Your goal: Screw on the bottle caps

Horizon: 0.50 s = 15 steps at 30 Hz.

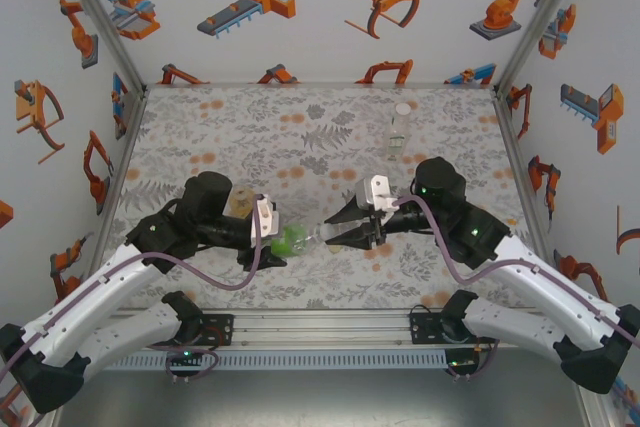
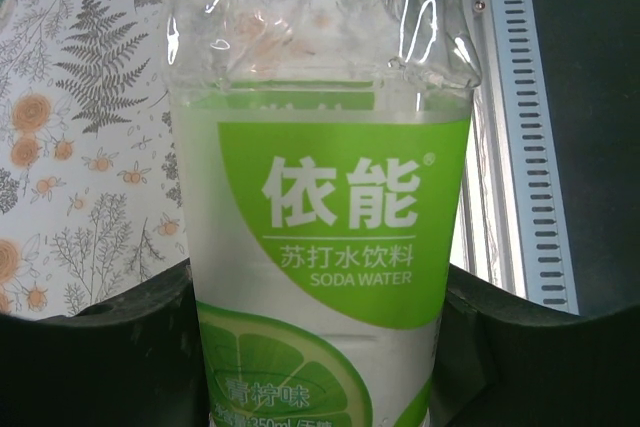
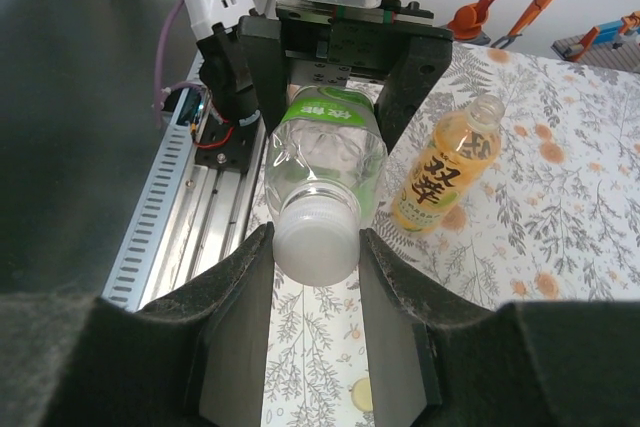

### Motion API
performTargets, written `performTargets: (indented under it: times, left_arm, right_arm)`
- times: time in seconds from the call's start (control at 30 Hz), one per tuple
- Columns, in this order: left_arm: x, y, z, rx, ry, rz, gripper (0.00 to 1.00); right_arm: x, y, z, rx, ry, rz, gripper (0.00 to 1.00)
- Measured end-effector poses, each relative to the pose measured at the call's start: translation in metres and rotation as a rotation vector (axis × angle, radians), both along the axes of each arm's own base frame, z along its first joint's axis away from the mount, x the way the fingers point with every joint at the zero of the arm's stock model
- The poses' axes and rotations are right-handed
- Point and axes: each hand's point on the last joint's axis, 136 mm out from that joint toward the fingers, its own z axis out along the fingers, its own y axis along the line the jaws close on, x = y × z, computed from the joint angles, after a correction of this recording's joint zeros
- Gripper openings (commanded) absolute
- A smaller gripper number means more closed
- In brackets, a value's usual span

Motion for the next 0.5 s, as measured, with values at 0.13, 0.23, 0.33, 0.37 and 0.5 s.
performTargets:
  times: [0.13, 0.23, 0.33, 0.37, 0.5]
  left_arm:
    - [-0.0011, 0.0006, -0.001, 0.004, 0.006, -0.003, 0.0]
    - [-0.0019, 0.0015, -0.0026, 0.011, 0.014, -0.002, 0.0]
    - [-0.0024, 0.002, -0.0034, 0.014, 0.018, -0.002, 0.0]
    - [-0.0027, 0.0023, -0.0038, 0.016, 0.02, -0.002, 0.0]
    - [-0.0038, 0.0026, -0.004, 0.016, 0.024, -0.006, 0.0]
  right_arm:
    - [-0.0011, 0.0023, -0.0019, -0.004, 0.004, 0.01, 0.08]
    - [-0.0014, 0.0041, -0.003, -0.007, 0.006, 0.015, 0.08]
    - [-0.0017, 0.0052, -0.0034, -0.007, 0.007, 0.018, 0.08]
    - [-0.0023, 0.0059, -0.0032, -0.006, 0.006, 0.021, 0.08]
    - [-0.0046, 0.0075, -0.0005, 0.006, -0.005, 0.031, 0.08]
